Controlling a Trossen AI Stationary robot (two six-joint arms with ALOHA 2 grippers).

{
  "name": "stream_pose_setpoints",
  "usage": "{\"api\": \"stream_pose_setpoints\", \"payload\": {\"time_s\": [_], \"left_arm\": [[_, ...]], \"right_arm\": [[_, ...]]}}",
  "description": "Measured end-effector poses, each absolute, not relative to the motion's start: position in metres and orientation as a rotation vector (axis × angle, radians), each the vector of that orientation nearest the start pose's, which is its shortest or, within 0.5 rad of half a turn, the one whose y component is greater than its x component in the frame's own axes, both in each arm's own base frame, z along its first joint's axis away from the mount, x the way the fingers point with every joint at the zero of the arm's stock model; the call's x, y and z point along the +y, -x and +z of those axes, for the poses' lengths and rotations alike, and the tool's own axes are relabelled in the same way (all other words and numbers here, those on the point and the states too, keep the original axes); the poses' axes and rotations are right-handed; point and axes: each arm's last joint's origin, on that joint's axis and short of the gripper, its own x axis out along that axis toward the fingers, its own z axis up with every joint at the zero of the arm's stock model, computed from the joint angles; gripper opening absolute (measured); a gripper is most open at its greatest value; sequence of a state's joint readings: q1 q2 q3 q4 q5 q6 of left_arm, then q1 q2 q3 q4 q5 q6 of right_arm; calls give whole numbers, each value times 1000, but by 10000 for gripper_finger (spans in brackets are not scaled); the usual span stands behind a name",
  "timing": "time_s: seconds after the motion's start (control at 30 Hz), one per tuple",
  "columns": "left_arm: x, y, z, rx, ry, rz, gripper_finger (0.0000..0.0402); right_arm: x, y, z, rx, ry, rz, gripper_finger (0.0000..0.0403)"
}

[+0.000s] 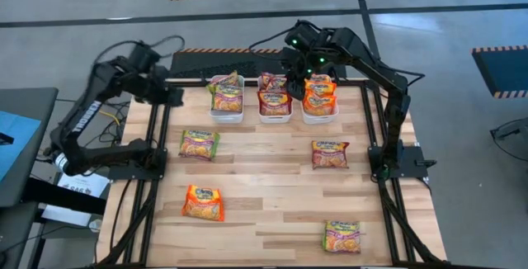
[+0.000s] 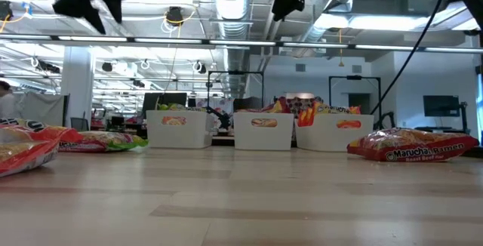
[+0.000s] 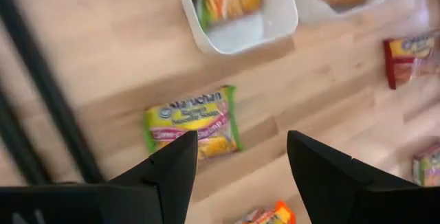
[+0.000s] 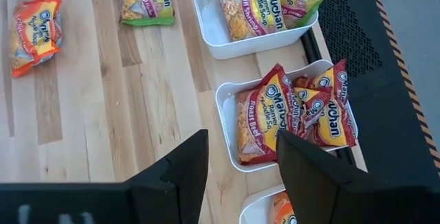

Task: Sort Maruchan noodles
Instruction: Put the green noodle pack into the left white bin

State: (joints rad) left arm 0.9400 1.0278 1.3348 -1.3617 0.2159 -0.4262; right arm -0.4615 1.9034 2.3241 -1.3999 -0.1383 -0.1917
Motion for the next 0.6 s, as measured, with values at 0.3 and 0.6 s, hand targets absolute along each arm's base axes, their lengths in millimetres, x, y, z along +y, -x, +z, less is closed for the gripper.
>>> {"api": "stream_pose_setpoints", "payload": {"time_s": [0.3,0.6], "left_arm": [[129,-113,308,833,1022,791,210],[130,-121,268,920,972,777,210]], "right_arm": [[-153,-325,428,959,-108,-194,196],[-150,-326,428,959,-104,-188,196]]}}
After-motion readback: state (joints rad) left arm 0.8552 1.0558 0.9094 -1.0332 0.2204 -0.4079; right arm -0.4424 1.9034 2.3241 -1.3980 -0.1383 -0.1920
